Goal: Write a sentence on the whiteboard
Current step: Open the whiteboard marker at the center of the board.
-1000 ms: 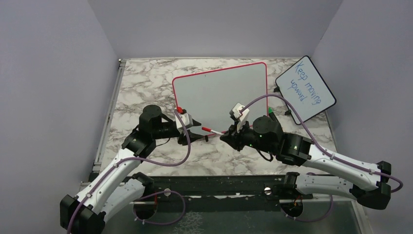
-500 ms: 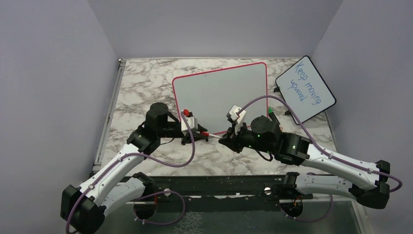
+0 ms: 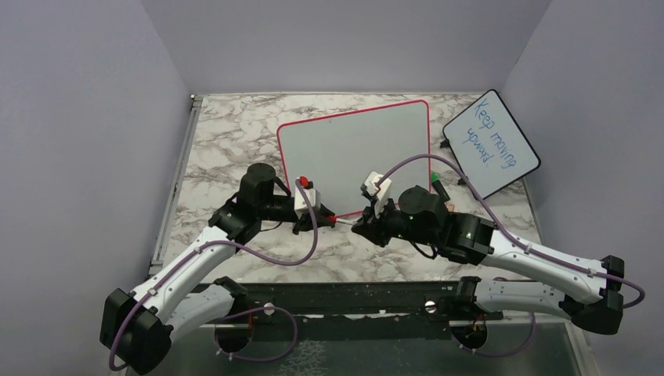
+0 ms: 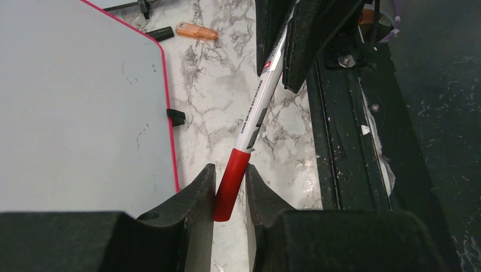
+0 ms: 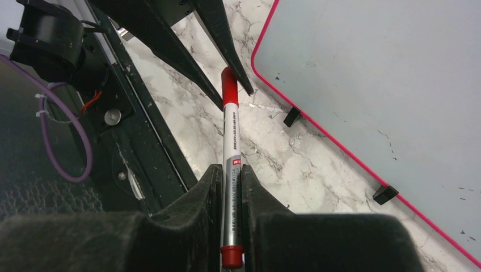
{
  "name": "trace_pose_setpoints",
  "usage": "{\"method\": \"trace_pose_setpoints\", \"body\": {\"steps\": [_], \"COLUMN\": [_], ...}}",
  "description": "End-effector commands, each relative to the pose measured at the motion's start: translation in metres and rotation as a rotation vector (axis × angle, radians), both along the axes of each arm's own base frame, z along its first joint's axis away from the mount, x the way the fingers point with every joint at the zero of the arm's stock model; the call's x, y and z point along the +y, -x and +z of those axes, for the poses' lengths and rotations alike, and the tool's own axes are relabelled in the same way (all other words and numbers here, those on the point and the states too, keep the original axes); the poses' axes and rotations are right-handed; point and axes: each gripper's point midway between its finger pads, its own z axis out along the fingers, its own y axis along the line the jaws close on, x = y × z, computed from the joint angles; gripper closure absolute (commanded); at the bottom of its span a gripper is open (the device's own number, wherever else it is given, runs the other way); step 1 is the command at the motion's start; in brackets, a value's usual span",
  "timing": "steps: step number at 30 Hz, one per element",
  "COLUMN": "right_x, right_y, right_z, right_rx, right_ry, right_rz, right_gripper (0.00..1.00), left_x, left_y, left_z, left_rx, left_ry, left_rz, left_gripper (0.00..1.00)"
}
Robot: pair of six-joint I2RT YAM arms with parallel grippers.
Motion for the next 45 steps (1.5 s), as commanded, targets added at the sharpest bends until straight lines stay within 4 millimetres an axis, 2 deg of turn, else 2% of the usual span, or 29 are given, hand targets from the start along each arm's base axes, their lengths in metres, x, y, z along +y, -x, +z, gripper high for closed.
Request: {"method": "trace_pose_setpoints", "body": {"steps": [1,5,8,10,12,17,21,25,30,36,45], "right_x": [0.015,0.016,0.018,0.018,0.019,0.020,0.019,0.018,0.017,0.017,0.016], "right_y": [0.000,-0.001,-0.002,-0.002,-0.002,-0.001,-0.001,0.000,0.001,0.001,-0.004], "right_z": [0.015,0.014,0.015,0.013,0.013,0.012,0.009,0.007,0.015,0.024,0.030], "right_rx": [-0.011,-0.013,-0.014,-0.010,-0.003,0.017,0.032,0.049,0.046,0.035,0.049], "right_ry": [-0.051,-0.048,-0.050,-0.048,-0.050,-0.048,-0.042,-0.036,-0.055,-0.102,-0.138], "right_rz": [0.033,0.034,0.034,0.033,0.030,0.022,0.017,0.006,0.006,0.005,-0.024], "right_gripper": [0.99,0.99,0.99,0.97,0.89,0.62,0.54,0.54,0.54,0.60,0.63], "left_x": [-0.007,-0.007,-0.006,-0.006,-0.005,-0.001,0.001,0.003,0.004,0.004,0.003], "left_y": [0.019,0.025,0.027,0.027,0.025,0.019,0.018,0.014,0.012,0.015,0.018], "left_z": [0.014,0.011,0.010,0.009,0.007,0.004,0.001,-0.004,-0.008,-0.009,-0.009], "left_rx": [-0.031,-0.019,-0.018,-0.025,-0.035,-0.077,-0.085,-0.080,-0.074,-0.067,-0.065], "left_ry": [0.057,0.060,0.063,0.062,0.056,0.041,0.029,0.006,-0.012,-0.008,-0.002], "left_rz": [-0.114,-0.141,-0.157,-0.153,-0.133,-0.088,-0.071,-0.046,-0.035,-0.050,-0.068], "left_gripper": [0.78,0.83,1.00,1.00,1.00,1.00,1.00,1.00,1.00,1.00,1.00]}}
